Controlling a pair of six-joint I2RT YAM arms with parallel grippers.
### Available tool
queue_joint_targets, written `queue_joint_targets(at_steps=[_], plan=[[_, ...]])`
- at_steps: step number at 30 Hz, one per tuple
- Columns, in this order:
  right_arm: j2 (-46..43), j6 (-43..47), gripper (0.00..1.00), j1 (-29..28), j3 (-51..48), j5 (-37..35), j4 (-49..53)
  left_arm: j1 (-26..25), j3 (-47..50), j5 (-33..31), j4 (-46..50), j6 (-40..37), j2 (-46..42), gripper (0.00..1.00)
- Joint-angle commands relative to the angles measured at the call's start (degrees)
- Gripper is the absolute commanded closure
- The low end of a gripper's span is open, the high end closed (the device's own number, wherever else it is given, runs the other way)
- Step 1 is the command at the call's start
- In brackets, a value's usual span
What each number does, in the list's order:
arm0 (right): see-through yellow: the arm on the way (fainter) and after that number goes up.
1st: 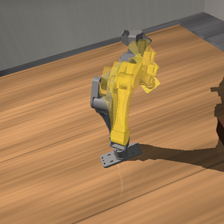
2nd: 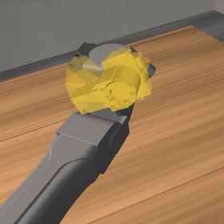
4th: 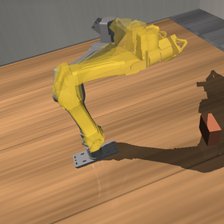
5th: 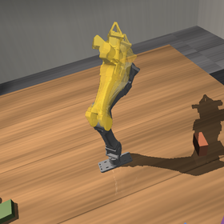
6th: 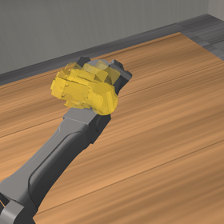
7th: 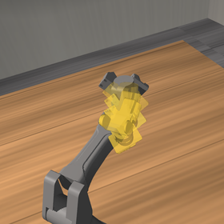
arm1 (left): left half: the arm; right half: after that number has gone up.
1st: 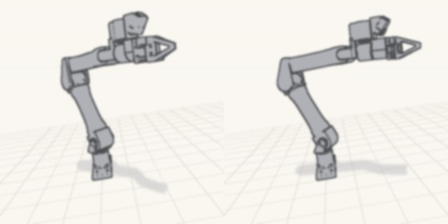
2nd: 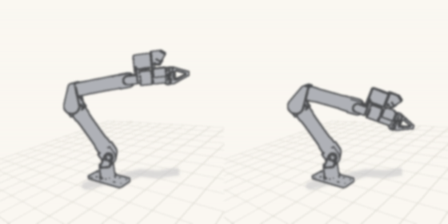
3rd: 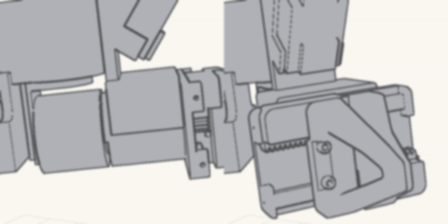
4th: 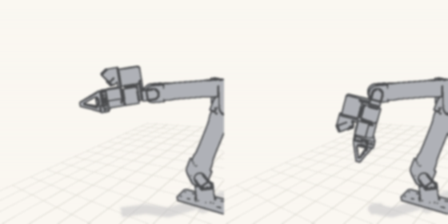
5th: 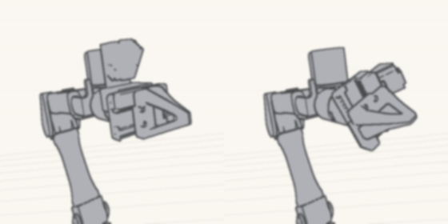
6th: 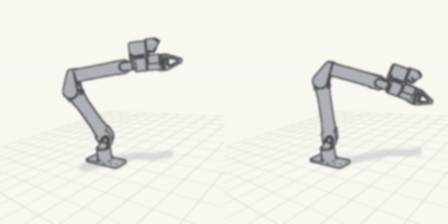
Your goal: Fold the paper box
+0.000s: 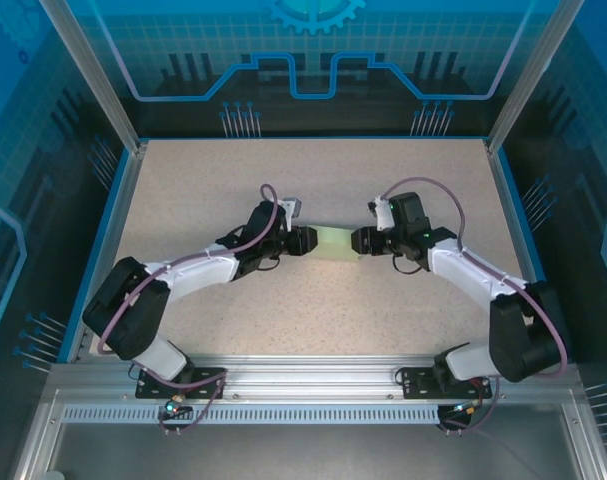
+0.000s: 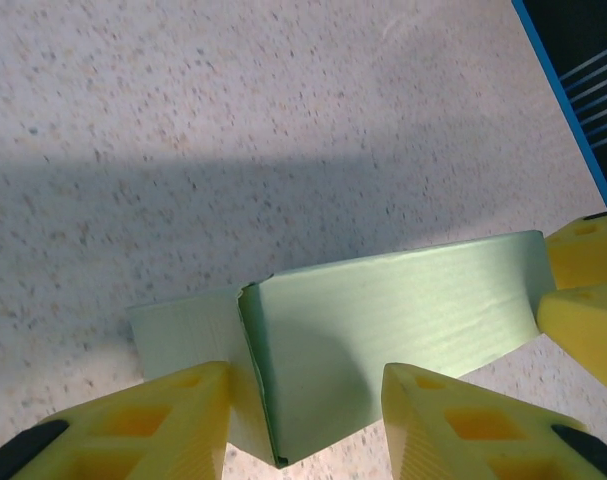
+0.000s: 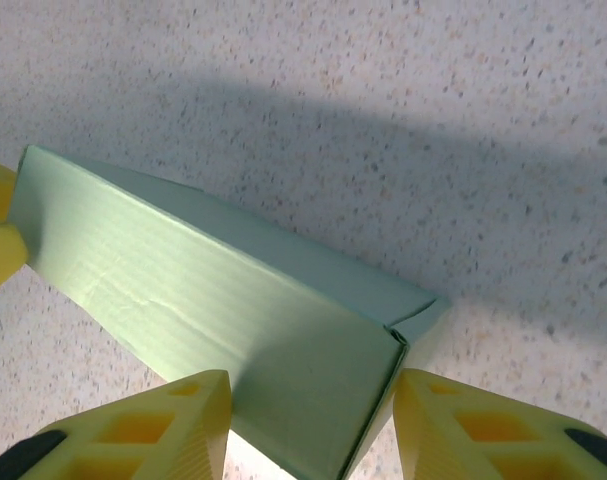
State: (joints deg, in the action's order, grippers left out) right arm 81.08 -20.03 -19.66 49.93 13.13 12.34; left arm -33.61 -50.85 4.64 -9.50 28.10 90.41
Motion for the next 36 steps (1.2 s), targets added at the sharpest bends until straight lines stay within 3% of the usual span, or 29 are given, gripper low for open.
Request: queue_joint_targets(at_steps=[1,13,20,36], plan=[[3.44,1.67,0.53,0.04,5.75,4.27,-4.86,0.03,-4.85,2.91,-3.65,-2.23,2.72,0.56],[16.3,5.04,0.51,1.17,18.87,5.68,-4.66,3.09,-15.43,2.91,-2.11,-5.96,11.69,0.56],[17.69,5.69,0.5,1.2,17.33,5.71,-4.82,3.06,-14.76,4.03,-2.83,-5.44,13.13,0.55],[11.86,4.06,0.49,0.7,7.18,4.92,-7.4,2.69,-6.93,6.33,-5.91,-2.39,9.56,0.5]])
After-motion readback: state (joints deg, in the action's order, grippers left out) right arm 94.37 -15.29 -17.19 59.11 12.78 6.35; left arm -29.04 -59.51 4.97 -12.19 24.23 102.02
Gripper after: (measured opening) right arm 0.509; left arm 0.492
